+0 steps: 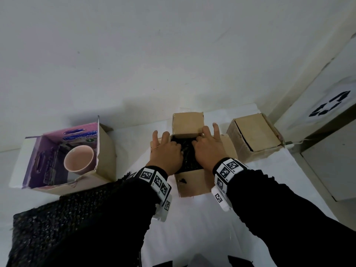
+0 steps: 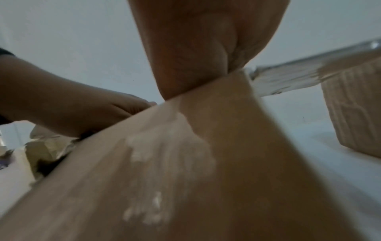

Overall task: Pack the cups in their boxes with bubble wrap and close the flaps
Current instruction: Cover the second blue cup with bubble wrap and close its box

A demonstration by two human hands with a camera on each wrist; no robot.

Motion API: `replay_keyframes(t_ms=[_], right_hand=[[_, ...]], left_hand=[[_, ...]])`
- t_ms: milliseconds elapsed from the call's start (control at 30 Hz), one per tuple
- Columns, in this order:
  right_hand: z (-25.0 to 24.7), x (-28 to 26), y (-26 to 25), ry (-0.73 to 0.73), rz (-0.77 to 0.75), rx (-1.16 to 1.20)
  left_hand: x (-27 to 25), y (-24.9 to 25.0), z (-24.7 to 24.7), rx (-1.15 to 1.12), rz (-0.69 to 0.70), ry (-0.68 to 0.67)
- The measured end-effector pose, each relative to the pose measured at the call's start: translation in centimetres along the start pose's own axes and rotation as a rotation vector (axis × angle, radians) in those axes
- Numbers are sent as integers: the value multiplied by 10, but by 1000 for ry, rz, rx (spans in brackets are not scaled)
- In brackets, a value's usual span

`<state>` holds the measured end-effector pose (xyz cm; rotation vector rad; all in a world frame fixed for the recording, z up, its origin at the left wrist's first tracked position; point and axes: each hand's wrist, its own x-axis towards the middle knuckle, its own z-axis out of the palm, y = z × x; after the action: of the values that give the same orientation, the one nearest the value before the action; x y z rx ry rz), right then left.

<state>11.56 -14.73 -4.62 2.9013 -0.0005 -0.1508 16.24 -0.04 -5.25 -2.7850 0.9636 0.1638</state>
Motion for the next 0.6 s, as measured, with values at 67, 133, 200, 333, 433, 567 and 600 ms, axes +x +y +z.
replay_keyframes(t_ms=[67, 133, 200, 333, 433, 567, 600], right_hand=[[-1, 0, 1, -36, 17, 30], [1, 1, 3, -62, 35, 76], [4, 3, 4, -63, 38, 115], [5, -7, 6, 79, 49, 118], [10, -12, 6, 272, 22, 149], [9, -7, 2, 142, -81, 121], [8, -5, 2, 88, -80, 116]], left_hand=[[2, -1, 1, -3, 12, -19], [5, -3, -1, -7, 19, -35], [7, -4, -2, 2, 24, -33], [-4, -5, -1, -60, 31, 145], [-14, -5, 2, -45, 17, 287], [-18, -2, -3, -31, -39, 179], [-16, -2, -3, -15, -34, 133]])
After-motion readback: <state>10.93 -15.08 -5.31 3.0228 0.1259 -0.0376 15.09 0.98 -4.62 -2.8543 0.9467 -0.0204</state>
